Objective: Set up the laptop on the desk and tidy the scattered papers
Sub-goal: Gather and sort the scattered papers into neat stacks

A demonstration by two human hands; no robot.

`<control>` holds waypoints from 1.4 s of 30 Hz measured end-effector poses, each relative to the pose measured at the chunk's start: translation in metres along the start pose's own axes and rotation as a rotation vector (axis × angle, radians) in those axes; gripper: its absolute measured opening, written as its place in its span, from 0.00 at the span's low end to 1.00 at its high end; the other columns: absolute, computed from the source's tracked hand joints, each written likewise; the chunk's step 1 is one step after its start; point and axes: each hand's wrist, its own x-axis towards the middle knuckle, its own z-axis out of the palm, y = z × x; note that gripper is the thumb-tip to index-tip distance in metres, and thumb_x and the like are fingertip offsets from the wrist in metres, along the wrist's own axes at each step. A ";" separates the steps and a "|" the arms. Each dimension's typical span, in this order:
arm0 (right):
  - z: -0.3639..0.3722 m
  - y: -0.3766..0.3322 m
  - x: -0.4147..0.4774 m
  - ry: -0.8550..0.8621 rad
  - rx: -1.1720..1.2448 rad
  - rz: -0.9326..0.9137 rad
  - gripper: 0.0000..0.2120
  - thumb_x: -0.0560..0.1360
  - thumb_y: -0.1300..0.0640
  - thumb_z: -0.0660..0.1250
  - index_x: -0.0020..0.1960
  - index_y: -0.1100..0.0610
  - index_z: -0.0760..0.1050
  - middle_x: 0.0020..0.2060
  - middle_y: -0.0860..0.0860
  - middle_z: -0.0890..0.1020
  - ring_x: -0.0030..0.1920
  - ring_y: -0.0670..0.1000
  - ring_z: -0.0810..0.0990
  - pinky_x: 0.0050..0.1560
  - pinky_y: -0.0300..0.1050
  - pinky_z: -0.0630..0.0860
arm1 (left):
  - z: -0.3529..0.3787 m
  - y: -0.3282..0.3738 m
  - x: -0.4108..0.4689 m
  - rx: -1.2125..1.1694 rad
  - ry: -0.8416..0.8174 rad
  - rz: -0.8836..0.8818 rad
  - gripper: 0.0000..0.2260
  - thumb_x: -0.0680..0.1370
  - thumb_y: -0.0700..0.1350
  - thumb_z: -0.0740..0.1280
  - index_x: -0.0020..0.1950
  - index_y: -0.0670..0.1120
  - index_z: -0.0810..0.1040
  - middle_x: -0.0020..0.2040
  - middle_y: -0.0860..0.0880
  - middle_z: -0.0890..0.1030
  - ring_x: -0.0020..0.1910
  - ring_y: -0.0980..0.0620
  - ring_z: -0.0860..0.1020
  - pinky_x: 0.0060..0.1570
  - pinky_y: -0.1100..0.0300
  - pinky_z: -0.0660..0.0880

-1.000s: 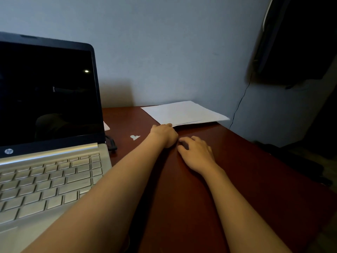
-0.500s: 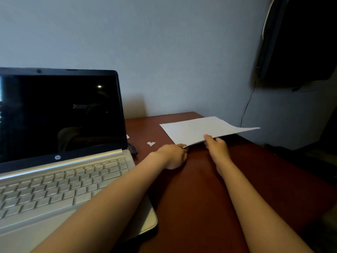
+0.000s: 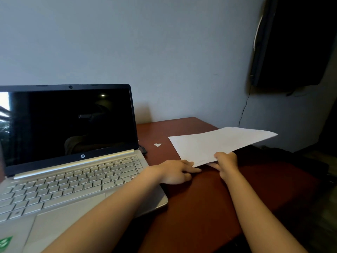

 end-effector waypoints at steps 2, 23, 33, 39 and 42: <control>-0.005 -0.001 -0.008 0.013 0.038 -0.005 0.23 0.75 0.76 0.53 0.68 0.65 0.66 0.62 0.61 0.75 0.49 0.56 0.74 0.45 0.52 0.75 | 0.000 0.005 -0.010 -0.345 0.005 0.004 0.19 0.79 0.42 0.61 0.69 0.56 0.71 0.71 0.51 0.68 0.72 0.49 0.63 0.67 0.63 0.58; -0.061 -0.004 -0.038 -0.216 0.343 0.075 0.11 0.77 0.70 0.58 0.54 0.58 0.72 0.44 0.55 0.78 0.43 0.53 0.78 0.29 0.43 0.81 | -0.015 0.023 -0.012 -1.083 0.551 -0.384 0.11 0.77 0.30 0.61 0.58 0.36 0.73 0.49 0.39 0.77 0.40 0.48 0.73 0.38 0.58 0.70; -0.119 -0.045 -0.024 0.072 -0.068 -0.185 0.15 0.74 0.68 0.66 0.61 0.61 0.75 0.49 0.57 0.80 0.41 0.51 0.78 0.39 0.41 0.74 | -0.028 -0.008 -0.031 -1.171 0.666 -0.200 0.08 0.75 0.31 0.66 0.53 0.39 0.77 0.52 0.40 0.79 0.42 0.45 0.79 0.45 0.54 0.76; -0.110 -0.066 -0.025 0.108 -0.166 -0.374 0.06 0.75 0.69 0.64 0.44 0.60 0.75 0.47 0.55 0.79 0.38 0.47 0.76 0.33 0.28 0.74 | -0.039 0.006 -0.026 -1.230 0.670 -0.045 0.09 0.74 0.35 0.69 0.53 0.42 0.77 0.45 0.50 0.81 0.40 0.54 0.80 0.32 0.68 0.78; -0.109 -0.072 -0.029 0.105 -0.162 -0.418 0.08 0.75 0.67 0.66 0.54 0.63 0.75 0.47 0.54 0.79 0.38 0.45 0.76 0.37 0.32 0.75 | -0.046 0.011 -0.026 -1.239 0.698 -0.013 0.09 0.73 0.40 0.72 0.51 0.45 0.78 0.45 0.52 0.82 0.38 0.57 0.82 0.32 0.69 0.78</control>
